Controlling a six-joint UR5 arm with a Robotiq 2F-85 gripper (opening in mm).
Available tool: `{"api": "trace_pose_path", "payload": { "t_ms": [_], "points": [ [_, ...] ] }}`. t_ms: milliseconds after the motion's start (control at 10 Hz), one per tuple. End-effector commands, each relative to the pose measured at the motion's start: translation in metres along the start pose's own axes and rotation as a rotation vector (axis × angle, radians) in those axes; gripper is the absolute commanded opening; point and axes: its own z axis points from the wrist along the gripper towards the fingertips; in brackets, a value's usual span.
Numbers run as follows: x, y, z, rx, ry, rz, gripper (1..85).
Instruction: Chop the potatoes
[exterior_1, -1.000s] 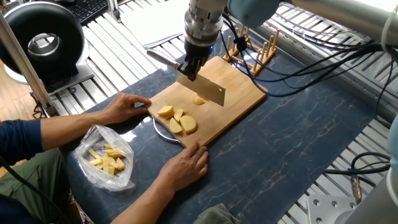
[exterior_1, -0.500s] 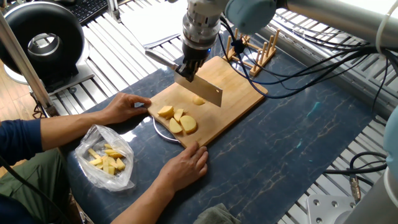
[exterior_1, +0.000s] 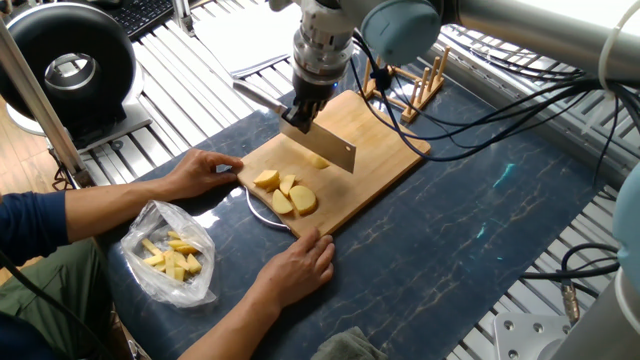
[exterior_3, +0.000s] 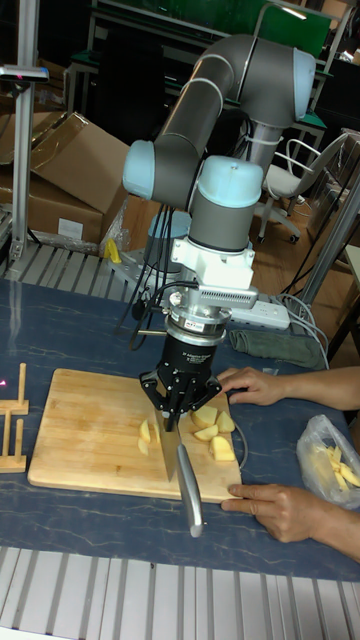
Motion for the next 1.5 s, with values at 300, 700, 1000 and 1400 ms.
{"api": "trace_pose_path", "payload": {
  "t_ms": [300,700,1000,1400],
  "points": [
    [-0.0001,0.0007,-0.0004,-0.008,-0.004,0.007,1.0],
    [0.0002,0.0029,-0.0043,-0.014,0.001,0.008,1.0],
    [0.0004,0.0042,-0.0049,-0.016,0.002,0.010,1.0],
    [0.0002,0.0056,-0.0059,-0.015,0.004,0.011,1.0]
  ]
}}
